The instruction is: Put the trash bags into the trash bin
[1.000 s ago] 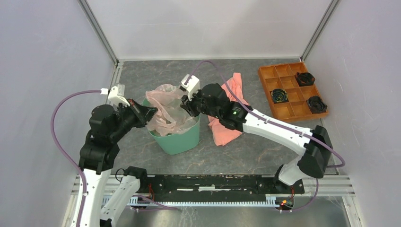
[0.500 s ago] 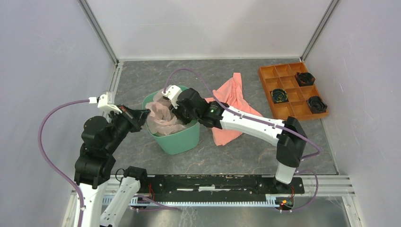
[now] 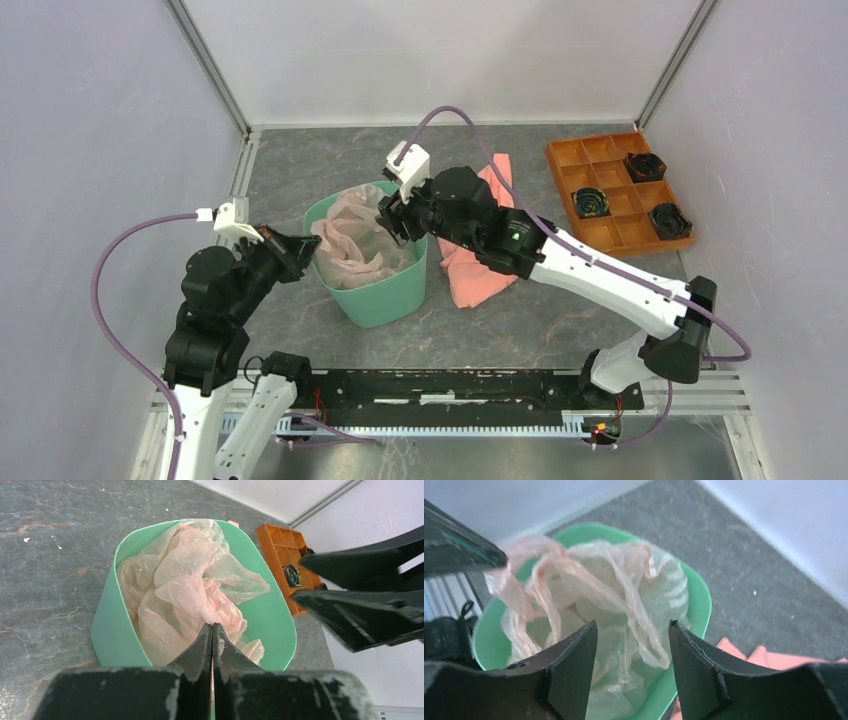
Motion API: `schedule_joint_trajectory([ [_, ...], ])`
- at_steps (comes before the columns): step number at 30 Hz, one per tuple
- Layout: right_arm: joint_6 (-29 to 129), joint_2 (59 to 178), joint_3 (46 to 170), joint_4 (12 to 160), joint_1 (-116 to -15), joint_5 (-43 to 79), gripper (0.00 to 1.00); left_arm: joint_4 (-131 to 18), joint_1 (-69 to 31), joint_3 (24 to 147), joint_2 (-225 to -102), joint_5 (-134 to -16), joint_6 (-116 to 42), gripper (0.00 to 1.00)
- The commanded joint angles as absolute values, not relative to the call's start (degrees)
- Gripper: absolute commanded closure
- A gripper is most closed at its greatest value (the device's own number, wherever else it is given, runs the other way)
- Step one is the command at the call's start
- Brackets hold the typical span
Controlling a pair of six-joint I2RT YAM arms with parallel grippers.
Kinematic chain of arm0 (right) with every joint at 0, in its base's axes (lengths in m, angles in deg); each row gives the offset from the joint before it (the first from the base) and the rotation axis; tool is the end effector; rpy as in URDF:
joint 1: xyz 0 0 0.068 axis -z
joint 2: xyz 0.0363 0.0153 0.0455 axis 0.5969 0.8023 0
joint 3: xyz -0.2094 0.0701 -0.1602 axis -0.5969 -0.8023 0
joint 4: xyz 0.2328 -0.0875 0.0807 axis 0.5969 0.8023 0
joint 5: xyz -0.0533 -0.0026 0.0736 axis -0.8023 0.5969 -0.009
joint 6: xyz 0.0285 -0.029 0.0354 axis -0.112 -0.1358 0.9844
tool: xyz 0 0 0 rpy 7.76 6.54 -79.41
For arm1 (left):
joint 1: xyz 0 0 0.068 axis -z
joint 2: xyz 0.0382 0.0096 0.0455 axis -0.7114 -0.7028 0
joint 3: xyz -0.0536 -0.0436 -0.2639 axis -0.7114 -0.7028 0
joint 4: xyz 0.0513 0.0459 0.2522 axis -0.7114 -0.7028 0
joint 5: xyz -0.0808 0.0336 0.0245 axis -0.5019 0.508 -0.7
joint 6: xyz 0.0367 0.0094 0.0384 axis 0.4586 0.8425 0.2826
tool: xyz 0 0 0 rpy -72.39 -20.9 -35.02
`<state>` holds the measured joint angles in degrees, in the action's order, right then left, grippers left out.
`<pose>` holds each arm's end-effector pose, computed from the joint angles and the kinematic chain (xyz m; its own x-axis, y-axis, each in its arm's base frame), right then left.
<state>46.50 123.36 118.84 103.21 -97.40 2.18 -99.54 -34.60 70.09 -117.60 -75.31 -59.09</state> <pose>0.1755 0.3035 0.4062 -0.1897 -0.2239 -0.9560 -0.7901 0.6128 0.0133 0.0816 -0.0208 0.3856 -0.3616 -0.4949 -0.7901 0.1517 0.8050 -0.5736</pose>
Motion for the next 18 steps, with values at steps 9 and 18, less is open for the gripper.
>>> schedule_joint_trajectory([
  [9, 48.92, 135.35, 124.27, 90.29, -97.33, 5.87, 0.52, -98.2, -34.45, 69.12, -116.21, -75.41, -60.88, 0.98],
  [18, 49.32, 128.09, 124.12, 96.07, -97.3, 3.24, 0.51, -99.45, -34.45, 68.95, -116.04, -73.89, -58.32, 0.98],
])
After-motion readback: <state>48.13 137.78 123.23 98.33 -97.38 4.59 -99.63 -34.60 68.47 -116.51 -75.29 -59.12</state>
